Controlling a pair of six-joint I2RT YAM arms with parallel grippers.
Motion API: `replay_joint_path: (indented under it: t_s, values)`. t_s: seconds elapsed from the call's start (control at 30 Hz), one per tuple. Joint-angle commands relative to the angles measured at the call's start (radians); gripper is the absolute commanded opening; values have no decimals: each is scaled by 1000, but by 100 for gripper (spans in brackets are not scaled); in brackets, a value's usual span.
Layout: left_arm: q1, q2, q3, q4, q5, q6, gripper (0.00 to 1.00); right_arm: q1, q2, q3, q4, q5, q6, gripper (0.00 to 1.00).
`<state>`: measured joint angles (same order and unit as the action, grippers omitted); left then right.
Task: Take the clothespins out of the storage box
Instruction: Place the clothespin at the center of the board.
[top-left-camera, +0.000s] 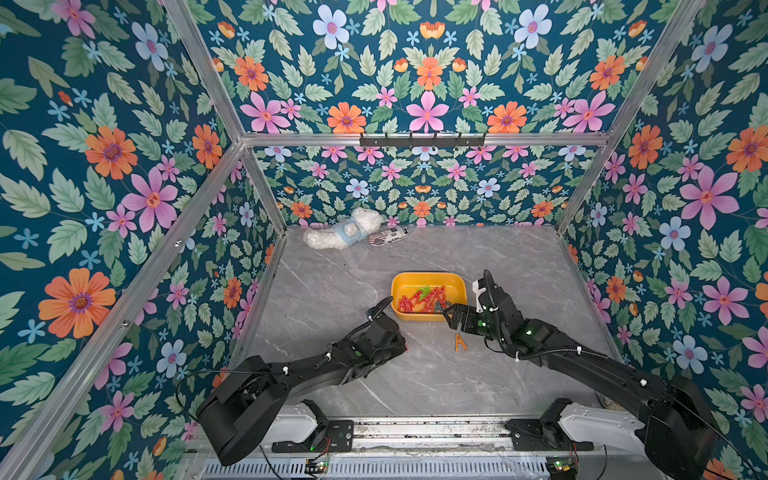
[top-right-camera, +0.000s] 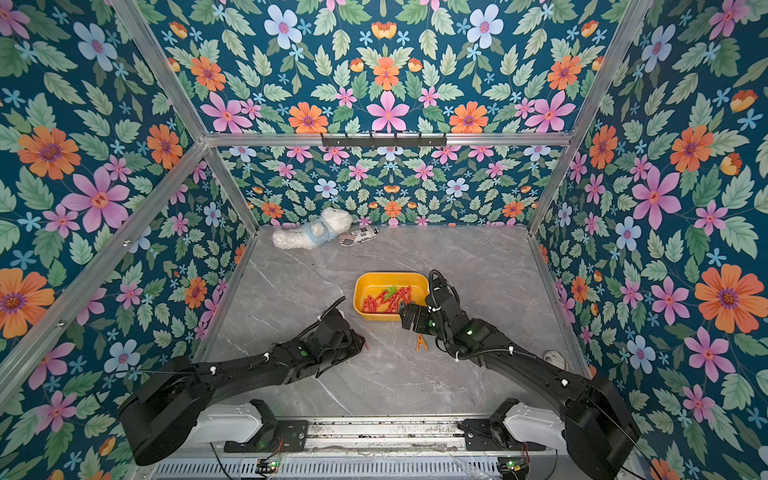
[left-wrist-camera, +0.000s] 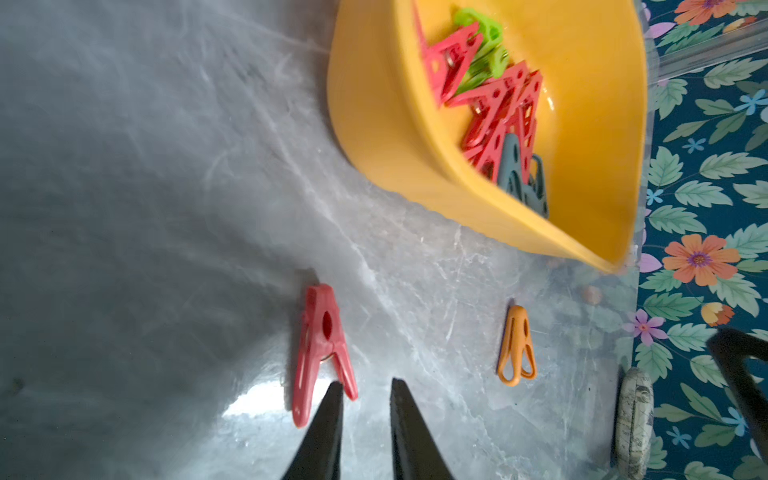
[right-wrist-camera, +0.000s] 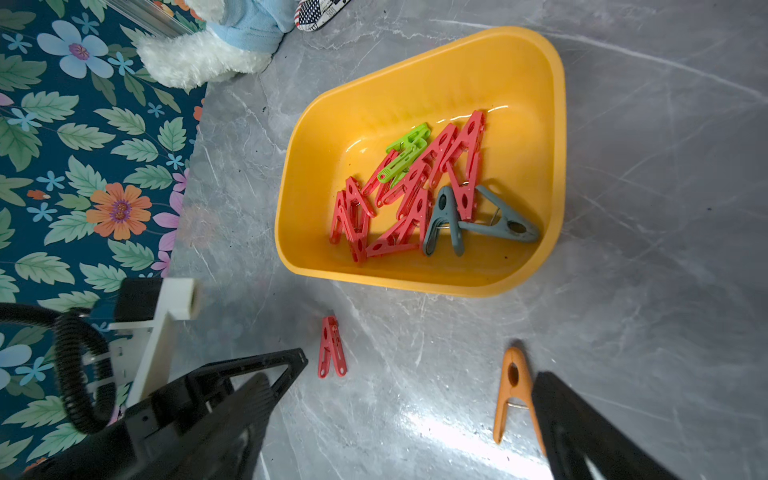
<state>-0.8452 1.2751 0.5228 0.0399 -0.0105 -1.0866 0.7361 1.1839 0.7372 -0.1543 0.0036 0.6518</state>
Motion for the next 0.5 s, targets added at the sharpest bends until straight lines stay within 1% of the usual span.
replay_joint_path:
  t_s: [0.0,0.07,0.13,0.2,0.23,0.27,0.3,0.33,0.4,0.47]
  values:
    - [1,-26,56,-135,-59,79,27,1,16,33,-20,45,-24,99]
    - [1,-37,102,-193,-80,119,35,0,40,60,-35,66,-34,99]
    - [1,-39,152,-243,-94,159,41,-2,70,93,-48,84,-44,99]
    - [1,-36,199,-282,-106,197,54,-8,109,126,-61,97,-46,99]
    - [3,-33,222,-302,-114,216,67,-15,132,142,-66,90,-48,97]
    - [3,-31,243,-319,-123,230,81,-24,155,158,-68,80,-51,91]
    - [4,-30,262,-335,-134,239,92,-32,174,171,-72,77,-51,87]
    - [5,-29,278,-353,-144,246,99,-39,193,183,-70,76,-51,83]
    - [13,-33,300,-359,-139,270,100,-59,241,209,-72,72,-52,72]
    - [27,-30,319,-372,-145,264,100,-70,288,239,-82,75,-52,66]
